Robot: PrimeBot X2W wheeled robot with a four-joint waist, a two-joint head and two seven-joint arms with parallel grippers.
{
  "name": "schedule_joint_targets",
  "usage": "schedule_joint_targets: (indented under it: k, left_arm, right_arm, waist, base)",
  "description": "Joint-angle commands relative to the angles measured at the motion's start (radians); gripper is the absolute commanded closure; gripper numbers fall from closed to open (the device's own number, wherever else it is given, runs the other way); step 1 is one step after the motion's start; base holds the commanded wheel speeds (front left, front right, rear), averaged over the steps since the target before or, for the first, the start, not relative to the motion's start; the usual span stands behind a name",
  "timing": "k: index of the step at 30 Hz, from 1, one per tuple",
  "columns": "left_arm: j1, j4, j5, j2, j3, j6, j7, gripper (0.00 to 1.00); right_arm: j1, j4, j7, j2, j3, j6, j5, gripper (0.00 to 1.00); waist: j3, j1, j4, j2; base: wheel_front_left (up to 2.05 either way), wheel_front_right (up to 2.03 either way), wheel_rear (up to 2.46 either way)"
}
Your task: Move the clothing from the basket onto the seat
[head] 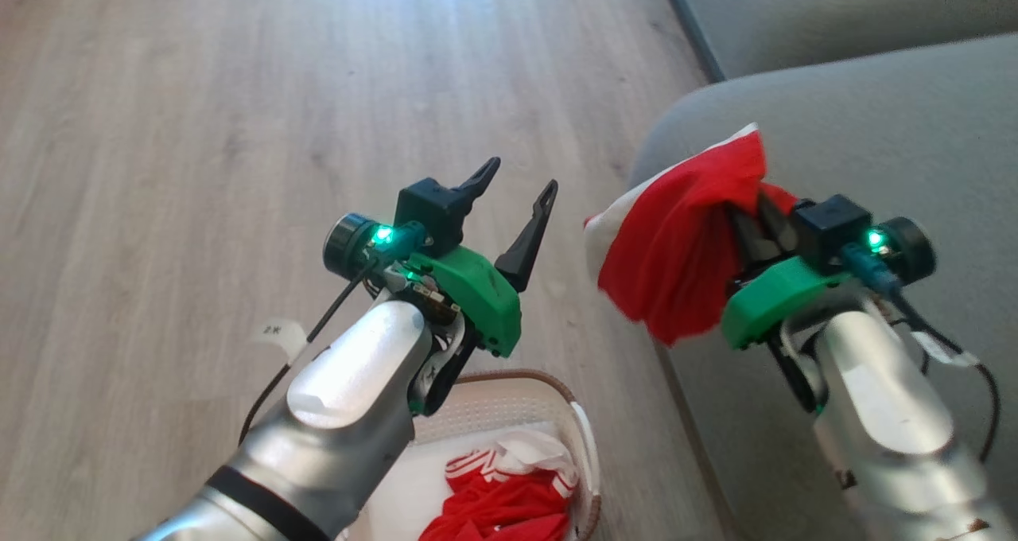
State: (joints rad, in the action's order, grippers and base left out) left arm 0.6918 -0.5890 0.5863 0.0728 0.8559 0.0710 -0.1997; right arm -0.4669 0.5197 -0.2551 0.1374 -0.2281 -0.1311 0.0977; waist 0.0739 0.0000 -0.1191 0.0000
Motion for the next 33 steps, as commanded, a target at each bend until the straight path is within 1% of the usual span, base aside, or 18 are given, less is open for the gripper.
schedule_joint_targets:
  k: [1,9,15,20,24,27,32,33]
  left_arm:
    - [0.049,0.024,0.006,0.014,-0.041,0.003,-0.013,0.0]
    - [0.001,0.018,0.011,-0.003,-0.021,0.0,-0.041,0.0]
    - [-0.007,0.018,0.006,-0.01,-0.006,0.0,-0.051,0.0]
    - [-0.008,0.021,0.004,-0.015,0.0,0.002,-0.056,0.0]
    - [-0.007,0.026,0.004,-0.017,-0.006,0.012,-0.059,0.0]
    - [-0.006,0.035,-0.001,-0.018,-0.009,0.018,-0.06,0.0]
    - [0.013,0.042,-0.023,-0.015,-0.011,0.029,-0.061,0.0]
    - [0.03,0.048,-0.037,-0.009,-0.013,0.035,-0.061,0.0]
  right_arm:
    - [-0.063,-0.04,-0.007,0.001,-0.009,0.0,-0.005,1.0]
    - [-0.094,-0.069,-0.007,0.061,0.045,0.0,-0.006,1.0]
    - [-0.121,-0.075,-0.007,0.088,0.044,0.0,-0.002,1.0]
    - [-0.141,-0.074,-0.007,0.102,0.036,0.0,0.003,1.0]
    - [-0.161,-0.062,-0.007,0.104,0.028,0.0,0.014,1.0]
    - [-0.177,-0.045,-0.007,0.098,0.026,0.0,0.023,1.0]
    - [-0.237,0.007,-0.007,0.089,0.022,0.0,0.057,1.0]
    - [-0.282,0.034,-0.007,0.091,0.032,0.0,0.076,1.0]
  waist:
    - [-0.009,0.0,-0.03,0.0]
    - [-0.036,0.0,-0.16,0.0]
    - [-0.064,0.0,-0.252,0.0]
    - [-0.091,0.0,-0.307,0.0]
    - [-0.115,0.0,-0.332,0.0]
    - [-0.135,0.0,-0.334,0.0]
    - [-0.189,0.0,-0.308,0.0]
    - [-0.221,0.0,-0.289,0.0]
  base:
    - [0.0,0.0,0.0]
    - [0.0,0.0,0.0]
    - [0.0,0.0,0.0]
    - [0.0,0.0,0.0]
    - [0.0,0.0,0.0]
    - [0.0,0.0,0.0]
    - [0.0,0.0,0.0]
    - [0.0,0.0,0.0]
